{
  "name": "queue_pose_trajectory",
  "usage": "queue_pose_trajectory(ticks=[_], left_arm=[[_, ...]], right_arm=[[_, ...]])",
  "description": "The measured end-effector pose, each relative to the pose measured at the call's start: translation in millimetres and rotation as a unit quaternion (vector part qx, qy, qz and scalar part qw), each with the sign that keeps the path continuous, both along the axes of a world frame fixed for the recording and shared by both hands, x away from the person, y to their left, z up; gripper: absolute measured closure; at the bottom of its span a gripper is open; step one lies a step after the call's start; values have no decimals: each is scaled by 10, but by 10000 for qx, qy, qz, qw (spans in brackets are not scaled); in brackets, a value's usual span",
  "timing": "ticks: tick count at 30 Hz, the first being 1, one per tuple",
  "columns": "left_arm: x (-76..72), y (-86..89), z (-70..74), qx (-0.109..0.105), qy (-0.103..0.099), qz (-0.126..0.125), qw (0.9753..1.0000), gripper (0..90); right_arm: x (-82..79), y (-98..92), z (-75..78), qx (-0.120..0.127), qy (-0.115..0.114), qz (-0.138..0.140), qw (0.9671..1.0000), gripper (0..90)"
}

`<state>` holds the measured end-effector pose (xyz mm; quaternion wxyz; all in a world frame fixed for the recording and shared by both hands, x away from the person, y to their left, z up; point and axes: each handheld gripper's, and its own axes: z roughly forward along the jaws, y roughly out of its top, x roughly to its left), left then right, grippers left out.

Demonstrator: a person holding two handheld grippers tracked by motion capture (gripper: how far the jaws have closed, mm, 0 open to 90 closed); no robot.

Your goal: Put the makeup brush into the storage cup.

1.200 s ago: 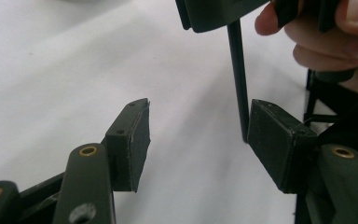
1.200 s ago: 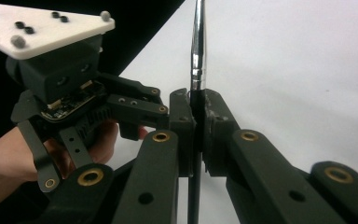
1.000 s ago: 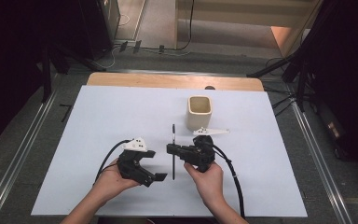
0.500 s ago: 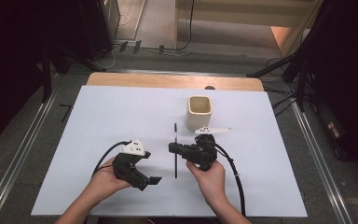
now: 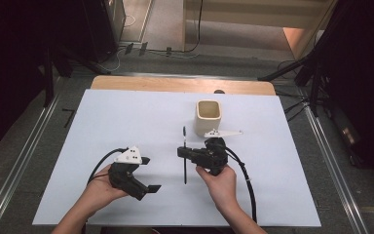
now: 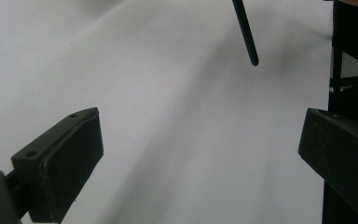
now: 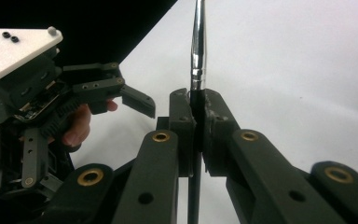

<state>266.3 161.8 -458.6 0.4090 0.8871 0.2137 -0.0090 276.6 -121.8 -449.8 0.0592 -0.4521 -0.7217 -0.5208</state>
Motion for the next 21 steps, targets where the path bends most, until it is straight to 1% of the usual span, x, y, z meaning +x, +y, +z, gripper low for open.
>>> queue_pose_trajectory(ticks=[2,7,13,15,17,18,19,21], left_arm=[[-8,29,8,11,-13,10,10000,0],[-17,96,10,-54,-48,48,10000,0],[-29,165,7,32,-44,157,9999,0],[-31,179,2,-6,-47,178,9998,0],[-38,192,2,26,-34,203,9998,0],[-39,205,11,129,-15,193,9997,0],[-41,202,-7,12,-31,214,9998,0],[-49,214,-8,20,-37,254,9997,0]], right_arm=[[16,-13,2,17,-5,-8,10000,858],[57,-43,19,36,-22,-57,10000,859],[95,-48,48,18,-64,-54,10000,859],[111,-57,56,1,-85,-57,9999,858],[126,-70,63,13,-80,-70,9999,858],[132,-72,64,16,-80,-75,9999,858],[143,-80,68,20,-103,-73,9999,858],[159,-92,83,-5,-117,-87,9999,858]])
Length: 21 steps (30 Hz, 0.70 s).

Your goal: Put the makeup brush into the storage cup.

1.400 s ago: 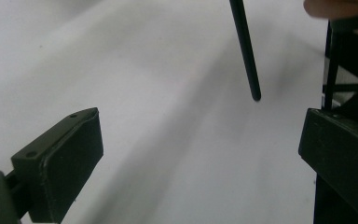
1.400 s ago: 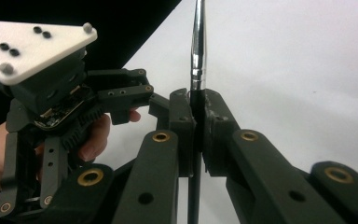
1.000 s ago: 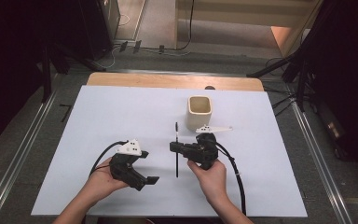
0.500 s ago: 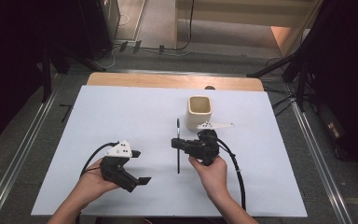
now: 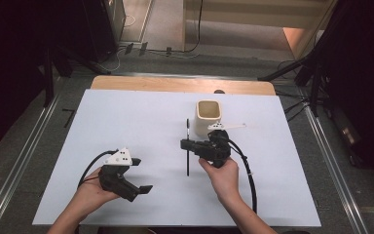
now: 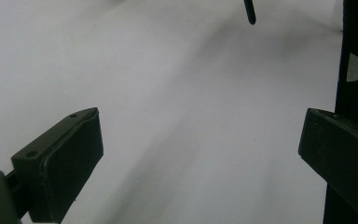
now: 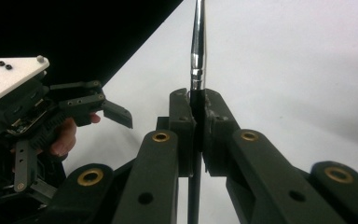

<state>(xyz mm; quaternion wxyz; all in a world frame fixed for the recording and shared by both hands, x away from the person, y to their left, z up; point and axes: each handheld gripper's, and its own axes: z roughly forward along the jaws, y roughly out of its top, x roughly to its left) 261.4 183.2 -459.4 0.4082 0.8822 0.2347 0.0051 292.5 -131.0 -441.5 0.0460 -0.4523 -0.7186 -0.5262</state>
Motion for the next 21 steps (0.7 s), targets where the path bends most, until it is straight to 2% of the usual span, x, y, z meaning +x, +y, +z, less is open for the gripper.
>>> queue_pose_trajectory(ticks=[4,6,7,17,21], left_arm=[[-5,21,5,-5,-12,22,10000,0],[-4,30,6,61,0,34,10000,0],[-4,30,-3,11,-2,39,10000,0],[-2,45,-2,52,38,55,10000,0],[0,45,-10,2,43,42,10000,0]], right_arm=[[25,-29,36,-18,-59,-27,10000,858],[37,-50,48,-33,-72,-44,10000,858],[42,-60,51,-17,-58,-57,10000,858],[101,-157,76,-64,-68,-135,9999,858],[119,-203,82,-69,-66,-204,9997,858]])
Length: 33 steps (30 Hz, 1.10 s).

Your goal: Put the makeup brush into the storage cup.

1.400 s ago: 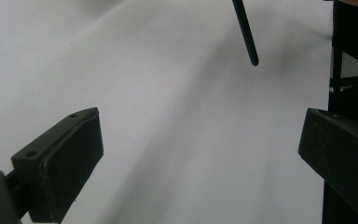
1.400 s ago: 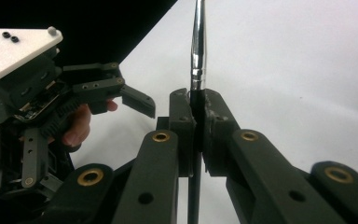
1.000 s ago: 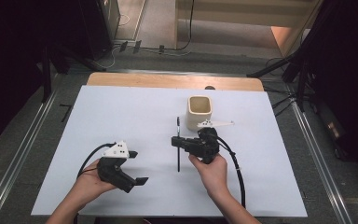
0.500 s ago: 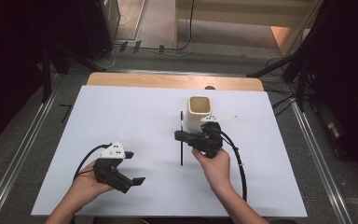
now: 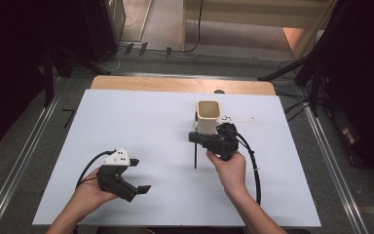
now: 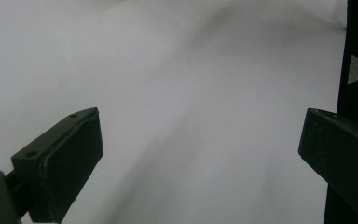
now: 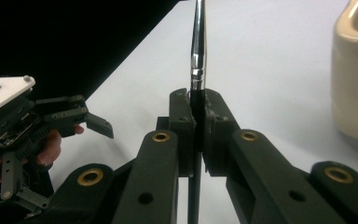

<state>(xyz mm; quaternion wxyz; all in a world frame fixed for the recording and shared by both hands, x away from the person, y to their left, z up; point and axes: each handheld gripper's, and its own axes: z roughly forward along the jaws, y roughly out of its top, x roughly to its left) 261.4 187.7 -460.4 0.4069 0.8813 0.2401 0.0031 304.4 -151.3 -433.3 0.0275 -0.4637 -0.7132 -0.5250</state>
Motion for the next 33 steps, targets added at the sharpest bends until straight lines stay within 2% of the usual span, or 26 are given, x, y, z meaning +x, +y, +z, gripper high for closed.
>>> queue_pose_trajectory(ticks=[15,19,26,29,33], left_arm=[[10,2,-9,25,20,81,10000,0],[17,1,-17,173,38,123,9998,0],[28,8,-14,63,80,146,9998,0],[24,1,-18,84,89,155,9998,0],[30,3,-21,92,95,151,9998,0]], right_arm=[[67,-151,22,-27,8,-153,9999,858],[89,-185,25,-40,-10,-187,9998,858],[162,-260,16,26,7,-220,9998,859],[210,-264,35,-23,-108,-160,9998,859],[257,-289,50,65,-190,-84,9998,858]])
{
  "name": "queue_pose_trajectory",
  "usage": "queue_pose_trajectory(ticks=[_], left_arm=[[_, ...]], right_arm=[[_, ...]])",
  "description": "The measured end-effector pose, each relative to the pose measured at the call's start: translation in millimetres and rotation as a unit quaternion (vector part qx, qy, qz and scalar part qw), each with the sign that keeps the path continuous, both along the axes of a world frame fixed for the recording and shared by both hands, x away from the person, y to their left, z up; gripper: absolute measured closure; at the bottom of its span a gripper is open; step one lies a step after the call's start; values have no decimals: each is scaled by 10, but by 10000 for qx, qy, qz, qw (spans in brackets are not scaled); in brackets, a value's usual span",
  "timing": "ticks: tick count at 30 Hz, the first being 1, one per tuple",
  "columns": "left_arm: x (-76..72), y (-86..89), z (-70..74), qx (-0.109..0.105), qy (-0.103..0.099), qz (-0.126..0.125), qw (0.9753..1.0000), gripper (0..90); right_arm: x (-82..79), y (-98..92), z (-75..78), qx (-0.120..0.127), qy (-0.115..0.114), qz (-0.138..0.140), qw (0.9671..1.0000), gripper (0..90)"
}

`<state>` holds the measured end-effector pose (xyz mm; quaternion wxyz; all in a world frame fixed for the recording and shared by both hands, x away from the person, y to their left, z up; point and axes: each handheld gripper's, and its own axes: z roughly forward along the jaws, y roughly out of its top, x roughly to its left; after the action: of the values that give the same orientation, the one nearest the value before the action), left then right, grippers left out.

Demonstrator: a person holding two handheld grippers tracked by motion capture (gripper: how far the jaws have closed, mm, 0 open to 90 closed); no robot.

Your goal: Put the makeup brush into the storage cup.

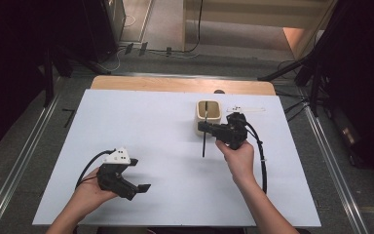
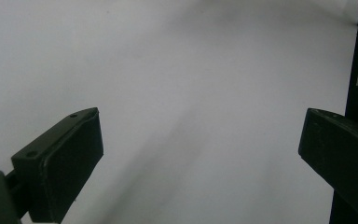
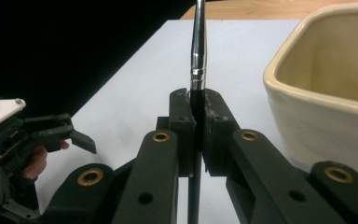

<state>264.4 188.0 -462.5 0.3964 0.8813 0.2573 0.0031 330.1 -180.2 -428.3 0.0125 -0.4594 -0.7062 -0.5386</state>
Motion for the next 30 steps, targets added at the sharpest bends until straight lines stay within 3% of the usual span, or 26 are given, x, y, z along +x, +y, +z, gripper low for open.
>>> queue_pose_trajectory(ticks=[4,10,16,30], left_arm=[[3,2,1,-7,0,3,10000,0],[8,1,-5,-4,9,-19,10000,0],[8,11,-5,-50,9,-11,10000,0],[11,6,-12,-53,25,-50,10000,0]], right_arm=[[55,-51,-11,212,4,35,9998,859],[140,-68,60,116,-187,150,9996,859],[205,-58,115,64,-233,203,9995,859],[431,-179,284,50,-349,6,9994,859]])
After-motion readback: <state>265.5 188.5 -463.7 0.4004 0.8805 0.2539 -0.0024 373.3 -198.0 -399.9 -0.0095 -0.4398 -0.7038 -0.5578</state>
